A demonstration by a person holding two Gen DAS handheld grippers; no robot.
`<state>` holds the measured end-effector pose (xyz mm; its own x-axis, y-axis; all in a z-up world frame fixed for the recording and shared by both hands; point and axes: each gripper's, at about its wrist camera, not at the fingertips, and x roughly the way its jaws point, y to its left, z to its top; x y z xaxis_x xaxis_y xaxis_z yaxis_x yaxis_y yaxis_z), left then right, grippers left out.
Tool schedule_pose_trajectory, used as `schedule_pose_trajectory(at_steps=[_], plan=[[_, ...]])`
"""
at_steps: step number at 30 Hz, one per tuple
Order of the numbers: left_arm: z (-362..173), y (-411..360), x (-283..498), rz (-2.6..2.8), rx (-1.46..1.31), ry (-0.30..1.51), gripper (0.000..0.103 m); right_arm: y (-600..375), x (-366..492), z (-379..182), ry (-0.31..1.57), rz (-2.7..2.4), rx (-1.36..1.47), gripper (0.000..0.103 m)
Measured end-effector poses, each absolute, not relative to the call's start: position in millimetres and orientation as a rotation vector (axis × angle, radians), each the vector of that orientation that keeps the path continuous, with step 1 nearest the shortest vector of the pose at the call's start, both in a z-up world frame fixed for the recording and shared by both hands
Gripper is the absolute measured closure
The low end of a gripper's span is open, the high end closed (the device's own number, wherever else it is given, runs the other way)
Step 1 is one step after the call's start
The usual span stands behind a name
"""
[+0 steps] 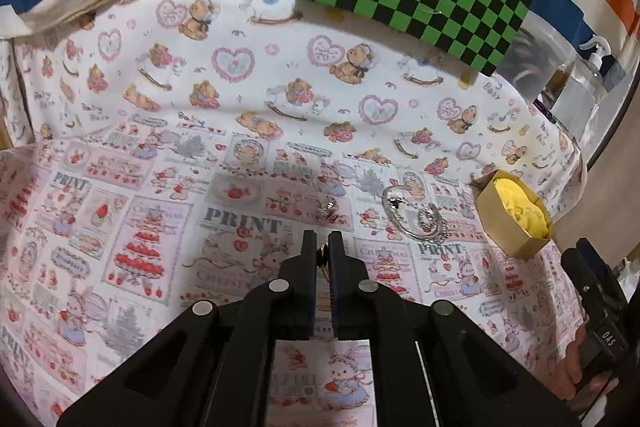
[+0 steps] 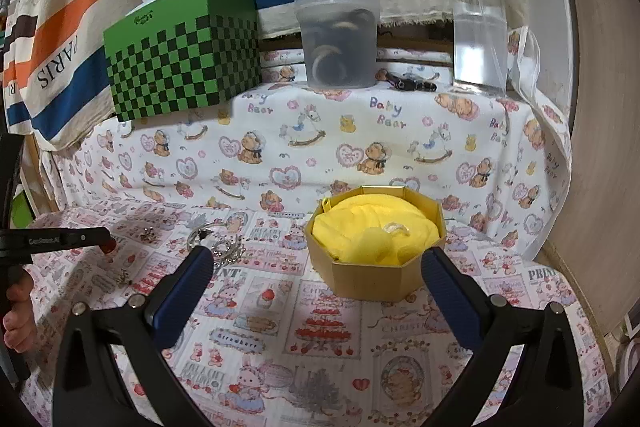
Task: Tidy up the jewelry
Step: 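Lower the left tool and pinch a small silver earring, then pinch another small silver earring with the right tool while the left tool holds its earring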
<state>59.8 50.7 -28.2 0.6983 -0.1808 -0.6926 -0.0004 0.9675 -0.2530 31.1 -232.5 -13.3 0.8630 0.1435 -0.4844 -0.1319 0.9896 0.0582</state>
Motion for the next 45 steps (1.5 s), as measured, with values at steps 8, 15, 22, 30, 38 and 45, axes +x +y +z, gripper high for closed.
schedule_pose_trajectory(at_steps=[8, 15, 22, 30, 38, 45], plan=[[-18, 67, 50, -0.068, -0.270, 0.753, 0.099, -228, 30, -11, 0.522, 0.198, 0.018, 0.000], [-21, 91, 53, -0.013, -0.319, 0.753, 0.099, -200, 41, 10, 0.579, 0.262, 0.031, 0.000], [-19, 108, 54, 0.076, -0.302, 0.721, 0.098, -123, 76, 7, 0.679, 0.332, -0.041, 0.000], [-23, 127, 62, 0.130, -0.335, 0.736, 0.098, -50, 117, -22, 0.822, 0.376, -0.078, 0.017], [-2, 128, 49, 0.198, -0.297, 0.643, 0.098, -23, 135, -44, 0.902, 0.407, -0.075, 0.046], [3, 127, 45, 0.183, -0.295, 0.628, 0.098, -7, 142, -64, 0.960, 0.403, -0.103, 0.074]])
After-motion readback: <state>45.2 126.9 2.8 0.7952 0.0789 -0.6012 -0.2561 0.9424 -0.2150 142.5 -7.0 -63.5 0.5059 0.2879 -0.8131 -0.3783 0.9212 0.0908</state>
